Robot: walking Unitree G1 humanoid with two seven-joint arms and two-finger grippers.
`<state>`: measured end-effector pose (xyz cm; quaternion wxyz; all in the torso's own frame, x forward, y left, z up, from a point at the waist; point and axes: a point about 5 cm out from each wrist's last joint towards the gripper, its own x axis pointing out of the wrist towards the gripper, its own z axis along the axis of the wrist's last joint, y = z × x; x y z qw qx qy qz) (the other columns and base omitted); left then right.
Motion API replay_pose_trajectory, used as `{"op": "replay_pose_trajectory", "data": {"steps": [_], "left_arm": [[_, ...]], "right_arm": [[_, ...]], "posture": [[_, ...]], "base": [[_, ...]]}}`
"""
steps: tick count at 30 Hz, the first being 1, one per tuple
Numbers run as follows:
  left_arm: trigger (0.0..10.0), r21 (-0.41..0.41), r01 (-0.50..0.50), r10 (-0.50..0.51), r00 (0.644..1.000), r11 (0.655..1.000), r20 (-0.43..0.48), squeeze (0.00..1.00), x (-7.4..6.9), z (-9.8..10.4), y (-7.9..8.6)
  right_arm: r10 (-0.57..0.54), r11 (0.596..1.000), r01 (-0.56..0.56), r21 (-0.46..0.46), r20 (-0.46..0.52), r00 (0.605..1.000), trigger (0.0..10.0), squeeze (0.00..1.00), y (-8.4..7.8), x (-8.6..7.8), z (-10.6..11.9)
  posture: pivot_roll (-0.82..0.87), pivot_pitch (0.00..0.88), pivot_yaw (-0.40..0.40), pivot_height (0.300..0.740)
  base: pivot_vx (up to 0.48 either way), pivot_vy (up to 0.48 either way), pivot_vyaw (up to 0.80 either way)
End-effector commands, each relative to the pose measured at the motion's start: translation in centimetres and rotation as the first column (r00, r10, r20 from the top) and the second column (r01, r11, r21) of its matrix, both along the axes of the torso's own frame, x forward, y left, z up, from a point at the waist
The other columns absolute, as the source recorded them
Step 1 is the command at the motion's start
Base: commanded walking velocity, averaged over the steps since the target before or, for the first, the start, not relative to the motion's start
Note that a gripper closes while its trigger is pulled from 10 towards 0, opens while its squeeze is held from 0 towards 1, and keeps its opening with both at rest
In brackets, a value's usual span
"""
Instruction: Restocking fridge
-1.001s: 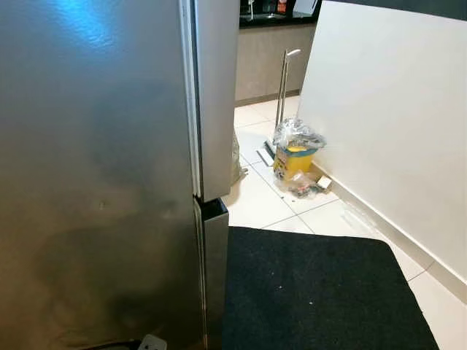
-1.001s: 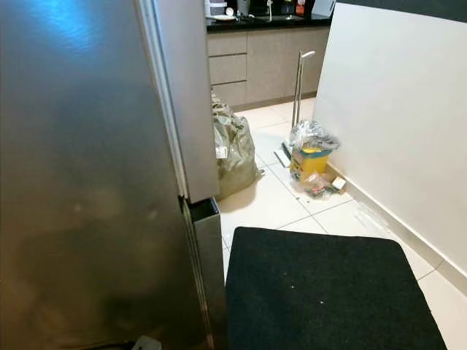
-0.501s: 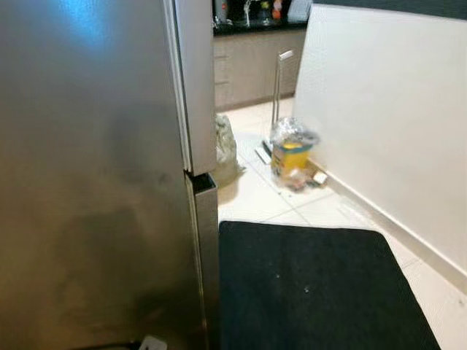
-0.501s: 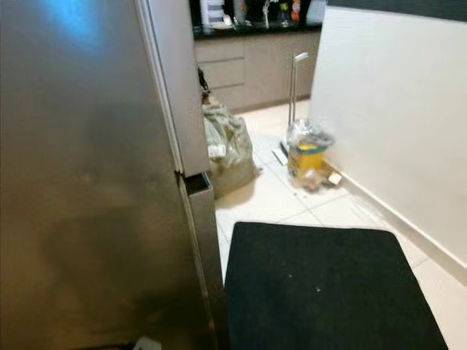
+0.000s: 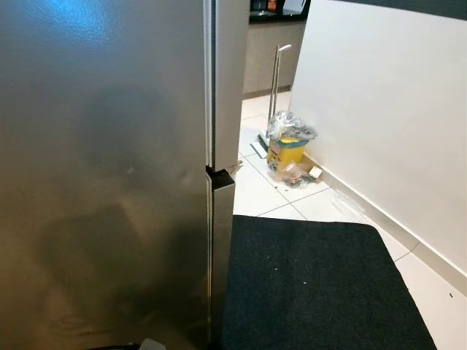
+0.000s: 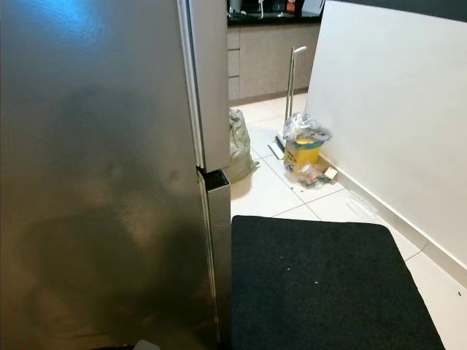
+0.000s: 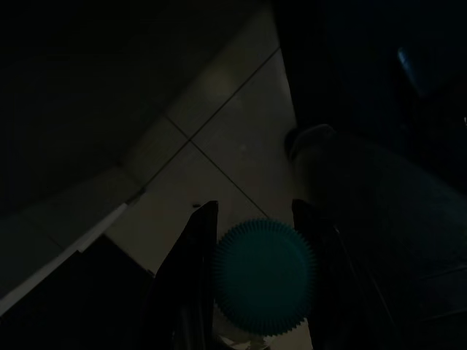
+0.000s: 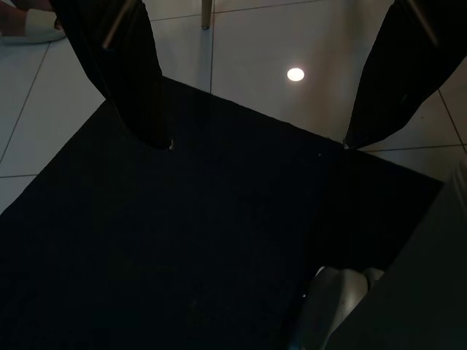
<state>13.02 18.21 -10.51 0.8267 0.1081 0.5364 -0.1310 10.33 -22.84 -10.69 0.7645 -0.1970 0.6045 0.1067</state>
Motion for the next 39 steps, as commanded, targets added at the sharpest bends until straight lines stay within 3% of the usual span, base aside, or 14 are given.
{"op": "replay_pose_trajectory", "data": {"steps": [1, 23, 39], "left_arm": [[10.0, -0.005, 0.018, -0.018, 1.000, 1.000, -0.023, 0.00, -0.48, -0.21, -0.42], [10.0, -0.017, 0.023, -0.023, 0.999, 1.000, -0.021, 0.00, -0.50, -0.23, -0.69], [10.0, -0.040, 0.019, -0.019, 1.000, 0.999, -0.004, 0.00, -0.26, -0.13, -0.89]], "right_arm": [[0.005, 1.000, -0.005, -0.004, 0.002, 1.000, 10.0, 0.00, -0.11, -0.04, 0.02], [0.000, 1.000, 0.000, -0.004, 0.002, 1.000, 10.0, 0.00, -0.18, -0.06, 0.03], [-0.003, 1.000, 0.003, -0.003, 0.003, 1.000, 10.0, 0.00, -0.16, -0.10, 0.01]], "posture": [[-0.08, 0.000, -0.021, 0.740], [-0.08, 0.000, -0.023, 0.740], [-0.08, 0.000, -0.023, 0.740]], "base": [[0.000, 0.000, 0.00], [0.000, 0.262, 0.00], [0.000, 0.000, 0.00]]}}
